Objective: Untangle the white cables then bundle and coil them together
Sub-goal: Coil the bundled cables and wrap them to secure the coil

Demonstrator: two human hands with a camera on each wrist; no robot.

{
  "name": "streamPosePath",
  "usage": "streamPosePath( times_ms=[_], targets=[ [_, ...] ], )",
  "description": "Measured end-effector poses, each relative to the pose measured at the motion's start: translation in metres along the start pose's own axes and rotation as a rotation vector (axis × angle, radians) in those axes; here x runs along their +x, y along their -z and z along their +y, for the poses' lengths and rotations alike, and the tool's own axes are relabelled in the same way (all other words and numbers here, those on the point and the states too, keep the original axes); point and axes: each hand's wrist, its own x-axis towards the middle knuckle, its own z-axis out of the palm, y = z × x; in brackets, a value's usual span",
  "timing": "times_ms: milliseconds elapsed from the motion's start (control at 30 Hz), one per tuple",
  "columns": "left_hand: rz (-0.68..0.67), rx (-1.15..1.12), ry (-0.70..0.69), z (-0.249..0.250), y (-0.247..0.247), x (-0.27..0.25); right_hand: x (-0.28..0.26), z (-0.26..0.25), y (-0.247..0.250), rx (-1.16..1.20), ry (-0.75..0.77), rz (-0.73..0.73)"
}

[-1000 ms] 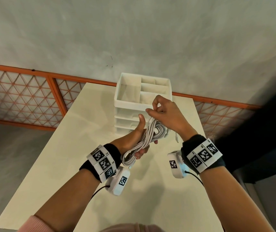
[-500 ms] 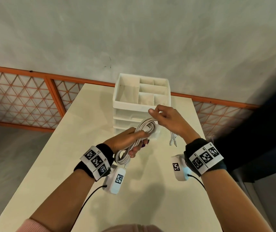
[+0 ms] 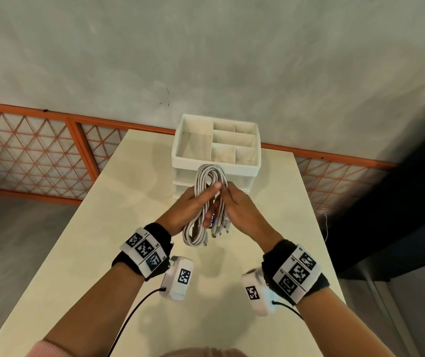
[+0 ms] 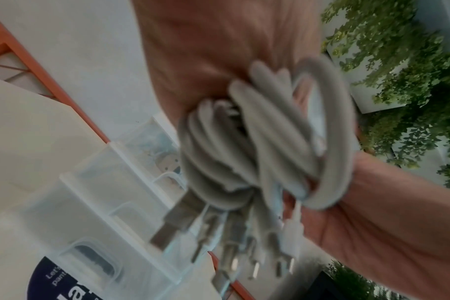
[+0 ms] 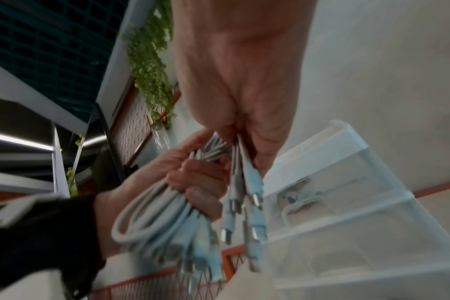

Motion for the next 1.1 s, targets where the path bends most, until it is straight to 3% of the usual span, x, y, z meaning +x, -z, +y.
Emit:
streamPosePath(
  times_ms=[233,400,833,1000,1100],
  targets=[
    [0.052,0.093,-0.064,-0.007,0.005,0.0,-0.001,-0.01,0.011,-0.213,0.079,-0.189],
    [-0.022,0.114,-0.066,-0.008,0.003,-0.002,0.001,-0.017,0.022,-0.287,0.08,-0.262],
    [0.016,-0.026,-0.115,-0.011,-0.004,-0.002,-0.002,-0.022,0.011,-0.084,0.047,0.129],
    [0.025,-0.05,-0.11,-0.016,0.0,-0.005,-0.006,-0.024,0.002,-0.074,0.04,0.087],
    [-0.001,-0.049,-0.09,-0.015,0.001,-0.006,-0.007,-0.027,0.005,0.088,-0.015,0.035]
  ],
)
